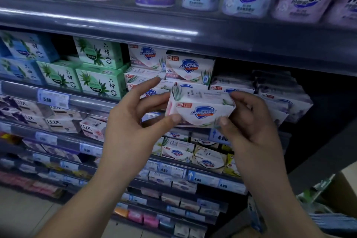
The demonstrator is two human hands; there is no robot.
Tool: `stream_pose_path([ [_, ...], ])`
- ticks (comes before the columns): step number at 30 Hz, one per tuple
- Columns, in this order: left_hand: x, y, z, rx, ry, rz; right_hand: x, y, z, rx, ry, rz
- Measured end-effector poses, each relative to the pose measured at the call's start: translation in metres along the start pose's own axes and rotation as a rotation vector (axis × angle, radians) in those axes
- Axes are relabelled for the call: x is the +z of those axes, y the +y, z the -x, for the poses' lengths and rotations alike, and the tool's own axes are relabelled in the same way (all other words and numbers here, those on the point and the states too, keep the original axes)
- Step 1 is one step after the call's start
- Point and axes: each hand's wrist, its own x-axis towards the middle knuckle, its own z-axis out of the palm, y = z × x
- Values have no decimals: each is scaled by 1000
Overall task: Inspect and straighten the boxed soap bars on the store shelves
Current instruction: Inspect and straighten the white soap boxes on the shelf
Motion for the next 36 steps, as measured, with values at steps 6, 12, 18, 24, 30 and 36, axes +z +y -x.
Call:
stream_pose_path([
  [6, 17, 14, 9, 346, -21, -43, 12, 9, -1, 81, -73, -237],
  [12, 12, 12, -5, 327, -11, -17, 11, 4, -5, 50, 32, -222],
  [18, 3, -16, -16, 20, -102, 199, 5, -20, -2, -271, 33, -143],
  [24, 6, -35, -22, -35, -107, 281, 15, -21, 0, -411, 15, -22],
  [30, 6, -39, -22, 172, 55, -134, 12, 1, -4, -240, 197, 177],
  [36, 24, -52, -20, 184, 93, -286, 4, 14, 0, 2, 148, 304],
])
